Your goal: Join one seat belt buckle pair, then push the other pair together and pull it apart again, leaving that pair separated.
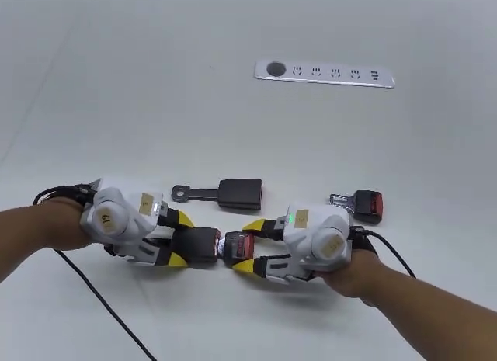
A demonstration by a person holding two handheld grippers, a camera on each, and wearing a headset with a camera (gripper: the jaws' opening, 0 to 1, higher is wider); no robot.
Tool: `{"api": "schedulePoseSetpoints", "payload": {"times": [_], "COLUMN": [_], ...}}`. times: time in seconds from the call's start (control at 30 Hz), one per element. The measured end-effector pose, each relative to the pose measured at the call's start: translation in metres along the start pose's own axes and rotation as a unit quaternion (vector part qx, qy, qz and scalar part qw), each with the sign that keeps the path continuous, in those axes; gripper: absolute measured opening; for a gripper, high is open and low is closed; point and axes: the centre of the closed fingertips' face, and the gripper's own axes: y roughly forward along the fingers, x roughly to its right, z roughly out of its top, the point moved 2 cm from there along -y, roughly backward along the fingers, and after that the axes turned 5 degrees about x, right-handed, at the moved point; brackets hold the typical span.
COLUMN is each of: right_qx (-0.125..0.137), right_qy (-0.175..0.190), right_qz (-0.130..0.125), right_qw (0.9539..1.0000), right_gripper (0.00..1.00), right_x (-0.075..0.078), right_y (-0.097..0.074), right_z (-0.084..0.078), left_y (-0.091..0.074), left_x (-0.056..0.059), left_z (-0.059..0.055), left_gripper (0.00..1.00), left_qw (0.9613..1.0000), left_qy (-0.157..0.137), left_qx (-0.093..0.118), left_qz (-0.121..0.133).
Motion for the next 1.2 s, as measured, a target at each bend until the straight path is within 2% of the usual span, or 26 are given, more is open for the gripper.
{"api": "schedulePoseSetpoints", "payload": {"times": [0.27, 0.4, 0.6, 0.67, 0.7, 0.77, 0.8, 0.87, 0.93, 0.97, 1.1, 1.17, 1.2], "right_qx": [0.006, 0.001, -0.011, -0.011, -0.011, -0.014, -0.011, -0.008, 0.000, 0.001, 0.011, 0.010, 0.010], "right_qy": [0.011, 0.004, 0.002, -0.009, -0.007, 0.025, 0.025, 0.035, 0.037, 0.035, 0.042, 0.037, 0.034], "right_qz": [-0.002, -0.003, -0.010, -0.014, -0.016, -0.027, -0.029, -0.036, -0.041, -0.045, -0.054, -0.062, -0.065], "right_qw": [0.9999, 1.0000, 0.9999, 0.9998, 0.9998, 0.9992, 0.9992, 0.9987, 0.9985, 0.9984, 0.9976, 0.9973, 0.9973], "right_gripper": [0.33, 0.34, 0.34, 0.35, 0.35, 0.37, 0.41, 0.57, 0.67, 0.67, 0.75, 0.78, 0.78], "right_x": [-0.001, -0.001, -0.002, -0.003, -0.002, -0.001, -0.001, 0.001, 0.002, 0.001, 0.008, 0.011, 0.011], "right_y": [-0.001, -0.001, -0.001, -0.003, -0.003, -0.005, -0.007, -0.010, -0.015, -0.019, -0.027, -0.034, -0.039], "right_z": [0.000, 0.000, 0.000, 0.001, 0.001, -0.001, -0.001, 0.000, 0.002, 0.003, 0.003, 0.004, 0.005], "left_y": [0.001, 0.000, 0.001, 0.001, 0.001, 0.001, 0.000, 0.001, 0.002, 0.002, -0.004, -0.006, -0.008], "left_x": [0.001, 0.000, 0.001, 0.001, 0.001, 0.003, 0.002, 0.008, 0.013, 0.013, 0.008, 0.005, 0.002], "left_z": [0.001, 0.000, 0.001, 0.001, 0.000, 0.003, 0.002, 0.002, 0.006, 0.009, 0.024, 0.027, 0.033], "left_gripper": [0.34, 0.34, 0.34, 0.34, 0.34, 0.35, 0.37, 0.50, 0.70, 0.74, 0.74, 0.77, 0.77], "left_qw": [1.0000, 0.9999, 0.9994, 0.9994, 0.9993, 0.9991, 0.9989, 0.9986, 0.9990, 0.9991, 0.9982, 0.9980, 0.9979], "left_qy": [0.003, 0.003, 0.005, 0.002, -0.003, -0.008, -0.011, -0.009, -0.015, -0.018, -0.034, -0.038, -0.034], "left_qx": [-0.008, -0.014, -0.033, -0.035, -0.036, -0.039, -0.042, -0.049, -0.038, -0.032, -0.008, -0.008, -0.006], "left_qz": [0.000, 0.001, 0.001, 0.004, 0.007, 0.014, 0.020, 0.016, 0.016, 0.021, 0.048, 0.050, 0.054]}}
